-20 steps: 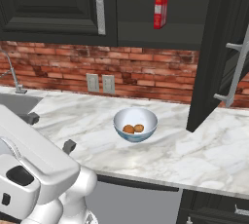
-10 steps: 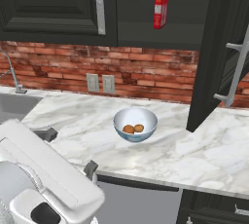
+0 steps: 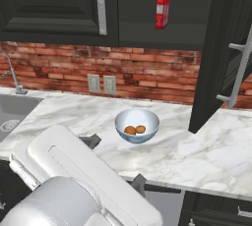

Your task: Open the cabinet. Pick the tangerine and tangerine from the cabinet and place them into the bowl. Then close the cabinet.

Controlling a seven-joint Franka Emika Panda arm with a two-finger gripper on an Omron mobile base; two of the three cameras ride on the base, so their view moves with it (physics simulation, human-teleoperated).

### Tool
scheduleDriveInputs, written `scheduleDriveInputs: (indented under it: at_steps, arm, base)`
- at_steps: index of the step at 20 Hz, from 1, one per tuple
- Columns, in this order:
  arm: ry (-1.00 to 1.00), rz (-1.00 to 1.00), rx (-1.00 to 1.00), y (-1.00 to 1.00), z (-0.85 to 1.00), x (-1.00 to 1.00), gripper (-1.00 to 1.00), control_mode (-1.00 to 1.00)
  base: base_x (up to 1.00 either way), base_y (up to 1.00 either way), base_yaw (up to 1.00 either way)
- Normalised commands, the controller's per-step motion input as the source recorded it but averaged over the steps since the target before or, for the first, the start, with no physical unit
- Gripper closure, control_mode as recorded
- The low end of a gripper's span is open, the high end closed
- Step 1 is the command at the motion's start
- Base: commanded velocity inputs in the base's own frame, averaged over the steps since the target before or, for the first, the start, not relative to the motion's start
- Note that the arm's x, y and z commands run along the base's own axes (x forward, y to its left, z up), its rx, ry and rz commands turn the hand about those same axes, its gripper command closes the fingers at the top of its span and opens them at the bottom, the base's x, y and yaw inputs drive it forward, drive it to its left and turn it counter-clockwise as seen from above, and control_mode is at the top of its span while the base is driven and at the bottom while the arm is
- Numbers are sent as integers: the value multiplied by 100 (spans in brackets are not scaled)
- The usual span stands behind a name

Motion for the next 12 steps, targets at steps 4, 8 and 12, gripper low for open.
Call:
scheduleDriveInputs:
  at_steps: [4,8,12]
  arm:
    - [0,0,6,-70,7,0,-100,-100]
    - [0,0,3,-63,3,16,-100,-100]
    - [0,4,3,-43,0,64,-100,-100]
  base:
    - [0,0,0]
    - [0,0,0]
    - [0,0,0]
